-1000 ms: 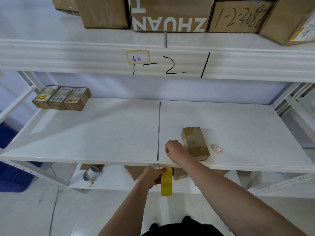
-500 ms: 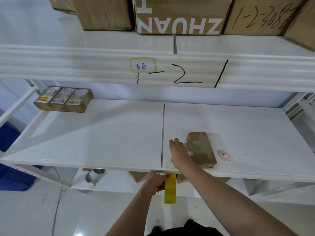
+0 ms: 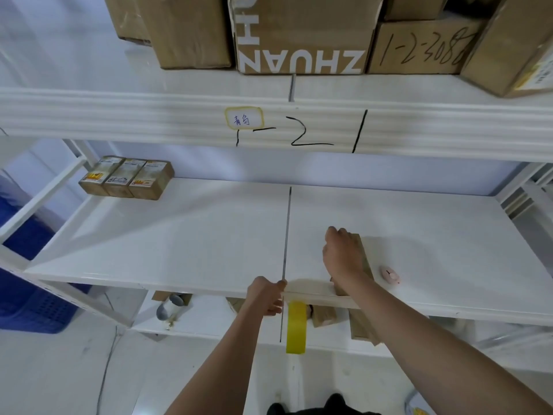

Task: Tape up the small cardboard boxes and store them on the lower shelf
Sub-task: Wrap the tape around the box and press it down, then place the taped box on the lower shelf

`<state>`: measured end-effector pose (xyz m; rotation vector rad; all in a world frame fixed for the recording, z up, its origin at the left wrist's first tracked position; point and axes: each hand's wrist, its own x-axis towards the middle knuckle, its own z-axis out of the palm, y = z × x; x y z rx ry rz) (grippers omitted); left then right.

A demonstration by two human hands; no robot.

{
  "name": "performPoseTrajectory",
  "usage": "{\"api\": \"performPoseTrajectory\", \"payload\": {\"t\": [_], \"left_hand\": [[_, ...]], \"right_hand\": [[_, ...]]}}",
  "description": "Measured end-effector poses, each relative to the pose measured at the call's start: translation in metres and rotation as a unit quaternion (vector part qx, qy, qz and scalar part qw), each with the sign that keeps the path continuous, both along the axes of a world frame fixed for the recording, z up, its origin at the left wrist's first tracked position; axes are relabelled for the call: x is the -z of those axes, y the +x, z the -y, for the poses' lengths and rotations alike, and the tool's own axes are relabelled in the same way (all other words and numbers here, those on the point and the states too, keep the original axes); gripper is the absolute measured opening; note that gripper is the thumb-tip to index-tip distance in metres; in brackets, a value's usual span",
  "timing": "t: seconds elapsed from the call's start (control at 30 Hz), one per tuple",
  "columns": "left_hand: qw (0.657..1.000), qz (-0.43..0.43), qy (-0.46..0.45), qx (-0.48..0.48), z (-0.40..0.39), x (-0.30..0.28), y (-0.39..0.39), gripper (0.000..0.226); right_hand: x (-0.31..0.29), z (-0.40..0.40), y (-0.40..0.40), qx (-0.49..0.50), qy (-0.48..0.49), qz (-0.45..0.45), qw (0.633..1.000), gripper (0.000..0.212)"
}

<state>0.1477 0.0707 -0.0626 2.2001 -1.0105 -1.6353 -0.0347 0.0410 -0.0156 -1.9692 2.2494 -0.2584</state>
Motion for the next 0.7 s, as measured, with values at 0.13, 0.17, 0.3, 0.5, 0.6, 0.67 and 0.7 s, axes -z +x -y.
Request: {"api": "performPoseTrajectory", "payload": {"t": [0.13,0.17,0.3,0.5,0.6,0.67,0.7], "left_hand": [[0.996,-0.026,-0.083,-0.018,0.019,-0.017,-0.028,0.027],[0.995,-0.047,-0.090,-0.022,0.024,-0.021,-0.039,0.024],[0.983,-0.158,-0.077,-0.054,0.032,-0.027,-0.084,0.021],[0.970,-0.209,-0.016,-0.123,0.032,-0.011,-0.116,0.028],[0.958,-0.223,-0.008,-0.180,0.029,-0.004,-0.120,0.024],[0.947,-0.247,0.002,-0.206,0.026,-0.003,-0.120,0.026],[0.941,-0.261,0.002,-0.217,0.025,-0.001,-0.120,0.027]], "right_hand": [[-0.002,-0.007,-0.031,0.135,0.034,0.058,0.989,0.043],[0.000,-0.010,-0.037,0.156,0.056,0.072,0.984,0.049],[0.015,-0.018,-0.055,0.201,0.122,0.145,0.961,0.051],[0.028,-0.020,-0.069,0.205,0.139,0.226,0.942,0.046],[0.032,-0.019,-0.070,0.204,0.137,0.229,0.942,0.045],[0.033,-0.019,-0.071,0.211,0.134,0.240,0.938,0.044],[0.035,-0.020,-0.072,0.214,0.134,0.250,0.935,0.043]]}}
